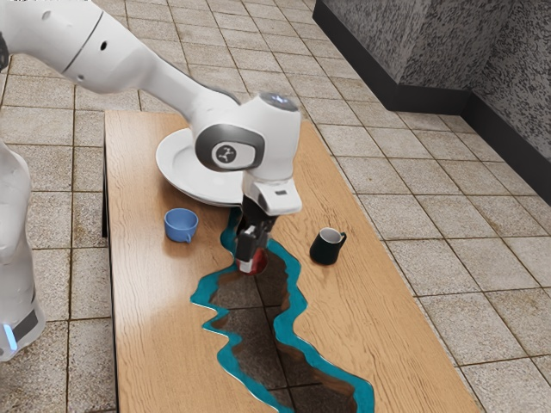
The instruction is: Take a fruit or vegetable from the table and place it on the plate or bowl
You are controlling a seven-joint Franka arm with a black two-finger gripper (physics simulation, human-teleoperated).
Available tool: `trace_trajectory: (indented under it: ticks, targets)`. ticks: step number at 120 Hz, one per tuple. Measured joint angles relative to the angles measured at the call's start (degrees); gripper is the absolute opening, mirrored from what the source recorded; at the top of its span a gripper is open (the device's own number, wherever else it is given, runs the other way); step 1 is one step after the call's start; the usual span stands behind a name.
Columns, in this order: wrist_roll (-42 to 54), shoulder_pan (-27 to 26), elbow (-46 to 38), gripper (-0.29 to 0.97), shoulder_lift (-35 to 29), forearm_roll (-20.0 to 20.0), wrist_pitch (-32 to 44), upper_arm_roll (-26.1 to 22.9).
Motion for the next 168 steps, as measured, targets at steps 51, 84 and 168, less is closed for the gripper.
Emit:
trace_trajectory:
  ticks: [51,84,168]
  targets:
    - [1.26,-0.01,0.01,0.38,1.92,0.09,-1.05,0.04]
    - [-3.13,0.03,5.09,0.23,0.18,5.58,-7.01,0.33]
    - [-16.89,15.85,20.99,0.06,-1.64,15.3,-22.31,7.17]
